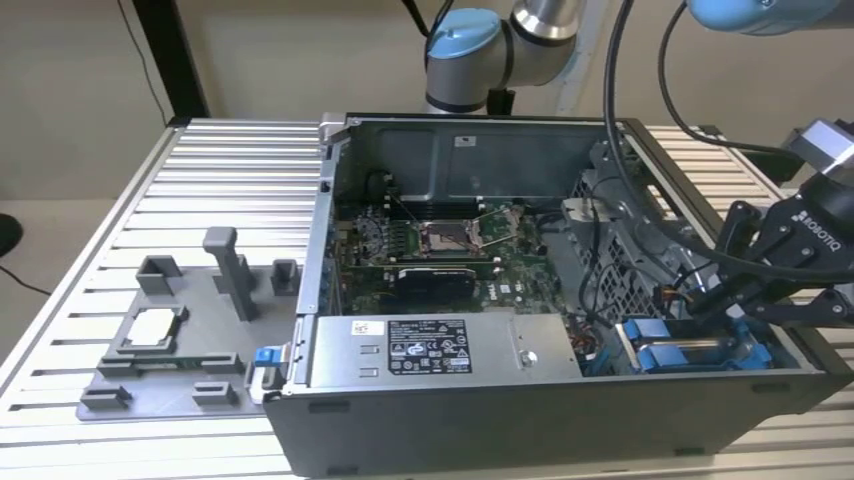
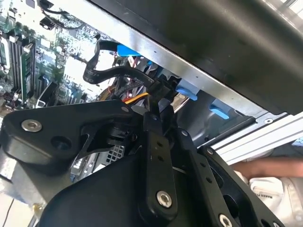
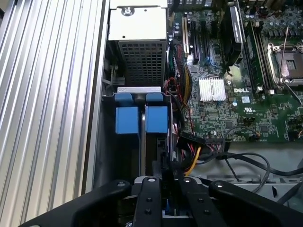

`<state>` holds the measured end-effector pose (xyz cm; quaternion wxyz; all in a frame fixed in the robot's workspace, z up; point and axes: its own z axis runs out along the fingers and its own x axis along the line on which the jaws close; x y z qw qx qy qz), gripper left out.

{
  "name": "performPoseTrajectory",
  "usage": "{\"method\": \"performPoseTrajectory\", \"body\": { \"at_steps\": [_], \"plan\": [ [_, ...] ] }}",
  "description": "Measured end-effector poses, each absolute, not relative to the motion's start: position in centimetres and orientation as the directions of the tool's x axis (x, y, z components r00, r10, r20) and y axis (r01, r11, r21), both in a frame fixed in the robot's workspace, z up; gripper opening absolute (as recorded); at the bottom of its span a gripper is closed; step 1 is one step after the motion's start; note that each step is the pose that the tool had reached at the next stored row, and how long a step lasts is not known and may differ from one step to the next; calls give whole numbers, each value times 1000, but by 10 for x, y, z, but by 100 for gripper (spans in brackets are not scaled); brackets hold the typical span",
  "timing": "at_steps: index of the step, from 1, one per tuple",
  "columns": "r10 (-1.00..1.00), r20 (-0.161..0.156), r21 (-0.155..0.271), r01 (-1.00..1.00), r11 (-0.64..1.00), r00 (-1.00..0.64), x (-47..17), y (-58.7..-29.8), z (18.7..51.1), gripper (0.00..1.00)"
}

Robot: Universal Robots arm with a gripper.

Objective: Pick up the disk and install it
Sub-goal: 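Insert the second disk wire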

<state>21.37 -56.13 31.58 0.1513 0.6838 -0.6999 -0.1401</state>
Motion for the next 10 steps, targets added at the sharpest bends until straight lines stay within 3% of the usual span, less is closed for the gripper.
{"method": "performPoseTrajectory", "body": {
  "at_steps": [1,2,10],
  "plan": [
    [-1000,19,403,-915,25,-19,214,-561,315,0],
    [-1000,19,403,-915,25,-19,214,-561,315,100],
    [-1000,20,412,-911,25,-19,214,-561,339,100]
  ]
}}
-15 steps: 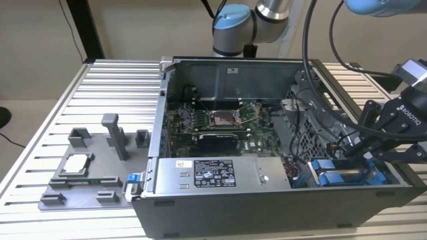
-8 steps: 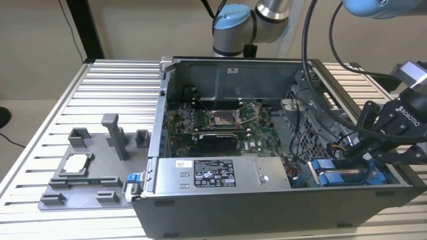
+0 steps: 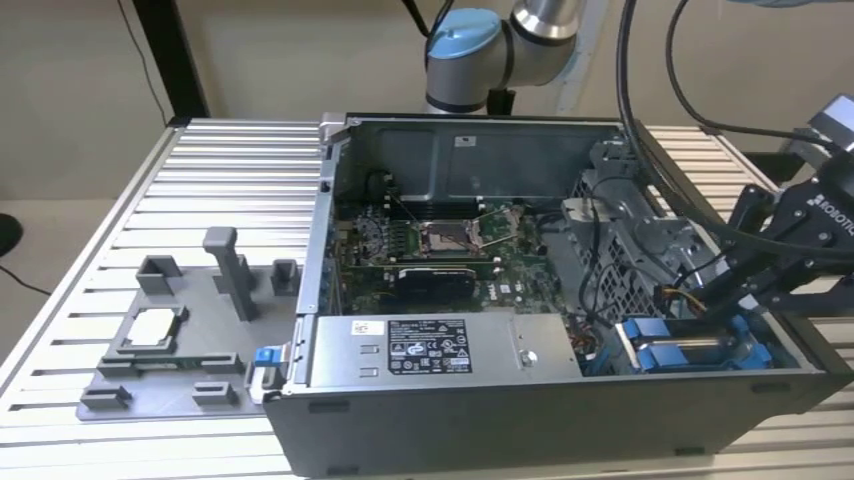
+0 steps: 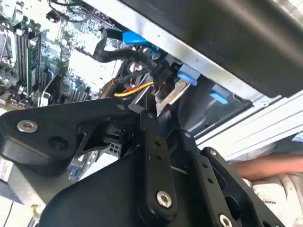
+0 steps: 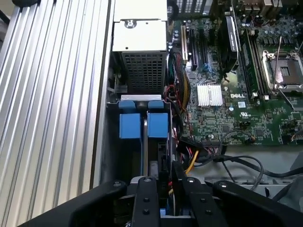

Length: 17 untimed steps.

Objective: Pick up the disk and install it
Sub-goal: 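Insert the second disk wire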

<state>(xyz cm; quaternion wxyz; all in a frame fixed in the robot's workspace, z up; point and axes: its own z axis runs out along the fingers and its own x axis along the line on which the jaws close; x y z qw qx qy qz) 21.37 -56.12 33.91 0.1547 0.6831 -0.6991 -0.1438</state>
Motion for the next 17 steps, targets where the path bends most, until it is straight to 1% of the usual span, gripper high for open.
{"method": "performPoseTrajectory", "body": {
  "at_steps": [5,12,14,17],
  "plan": [
    [-1000,14,413,-911,23,-19,214,-561,353,100],
    [-1000,12,411,-911,22,-19,214,-561,354,100],
    [-1000,5,406,-914,19,-19,213,-561,354,100],
    [-1000,-18,392,-920,10,-19,214,-561,354,100]
  ]
}}
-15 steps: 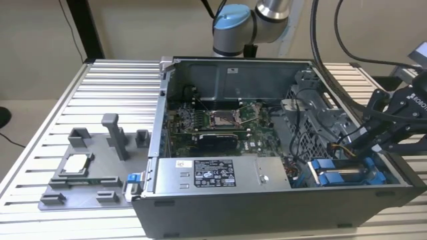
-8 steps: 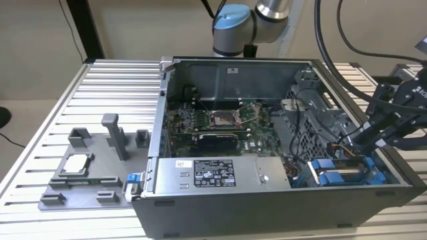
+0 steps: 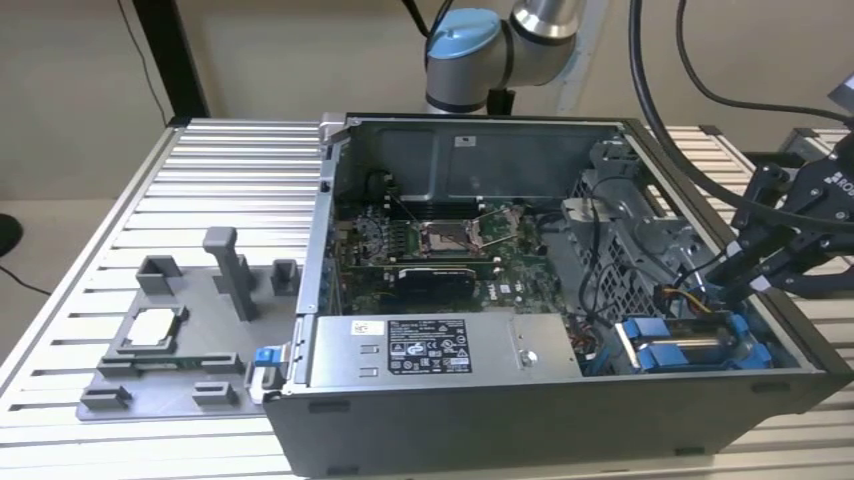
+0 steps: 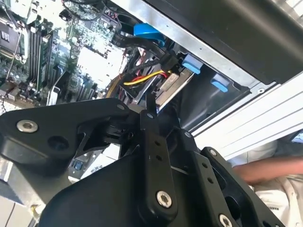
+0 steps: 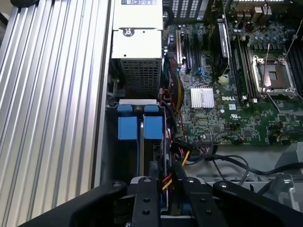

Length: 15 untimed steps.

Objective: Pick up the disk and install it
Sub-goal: 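Insert the second disk wire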

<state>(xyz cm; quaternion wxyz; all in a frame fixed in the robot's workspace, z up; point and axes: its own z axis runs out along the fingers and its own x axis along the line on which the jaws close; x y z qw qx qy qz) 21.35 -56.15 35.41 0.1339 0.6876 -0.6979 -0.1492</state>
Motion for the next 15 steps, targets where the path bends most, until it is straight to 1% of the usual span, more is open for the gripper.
{"method": "performPoseTrajectory", "body": {
  "at_steps": [15],
  "plan": [
    [-1000,-20,391,-920,3,-12,214,-562,354,100]
  ]
}}
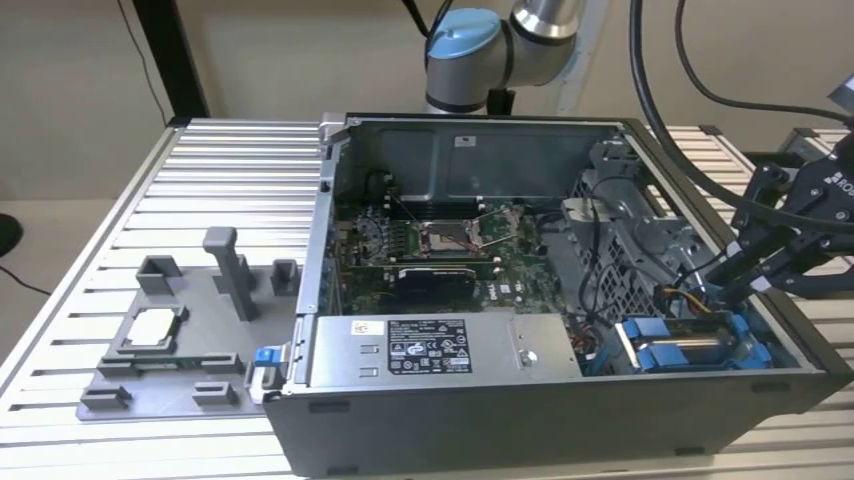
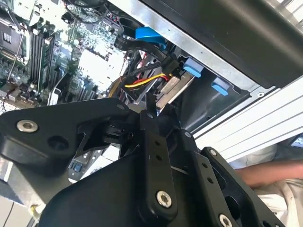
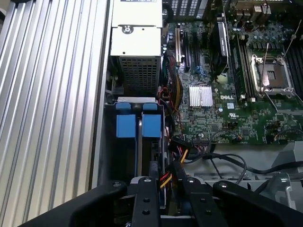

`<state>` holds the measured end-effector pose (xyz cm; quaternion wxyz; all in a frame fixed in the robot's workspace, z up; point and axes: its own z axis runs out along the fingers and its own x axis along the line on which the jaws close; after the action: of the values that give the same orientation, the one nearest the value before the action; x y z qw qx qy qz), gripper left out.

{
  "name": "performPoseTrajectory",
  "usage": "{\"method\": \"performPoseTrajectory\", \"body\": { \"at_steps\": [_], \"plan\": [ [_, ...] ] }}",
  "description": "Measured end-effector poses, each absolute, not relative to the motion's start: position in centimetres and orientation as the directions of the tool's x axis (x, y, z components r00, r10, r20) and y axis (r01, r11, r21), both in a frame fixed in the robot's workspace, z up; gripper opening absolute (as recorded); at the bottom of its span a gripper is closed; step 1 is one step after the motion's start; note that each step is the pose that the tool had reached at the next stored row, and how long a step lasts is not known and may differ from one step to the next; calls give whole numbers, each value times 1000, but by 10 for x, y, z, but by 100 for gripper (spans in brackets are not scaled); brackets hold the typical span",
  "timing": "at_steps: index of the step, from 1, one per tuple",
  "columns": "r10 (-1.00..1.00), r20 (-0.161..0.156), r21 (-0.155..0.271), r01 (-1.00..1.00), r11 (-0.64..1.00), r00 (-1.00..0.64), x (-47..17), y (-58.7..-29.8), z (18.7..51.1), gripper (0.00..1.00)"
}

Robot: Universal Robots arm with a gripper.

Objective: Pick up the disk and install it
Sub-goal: 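Insert the second disk wire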

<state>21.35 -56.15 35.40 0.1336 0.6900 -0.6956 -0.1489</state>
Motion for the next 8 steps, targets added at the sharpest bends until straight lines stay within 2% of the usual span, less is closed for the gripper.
{"method": "performPoseTrajectory", "body": {
  "at_steps": [2,8],
  "plan": [
    [-1000,-29,390,-921,0,-12,213,-562,354,100],
    [-994,-106,373,-927,-30,-11,213,-564,354,100]
  ]
}}
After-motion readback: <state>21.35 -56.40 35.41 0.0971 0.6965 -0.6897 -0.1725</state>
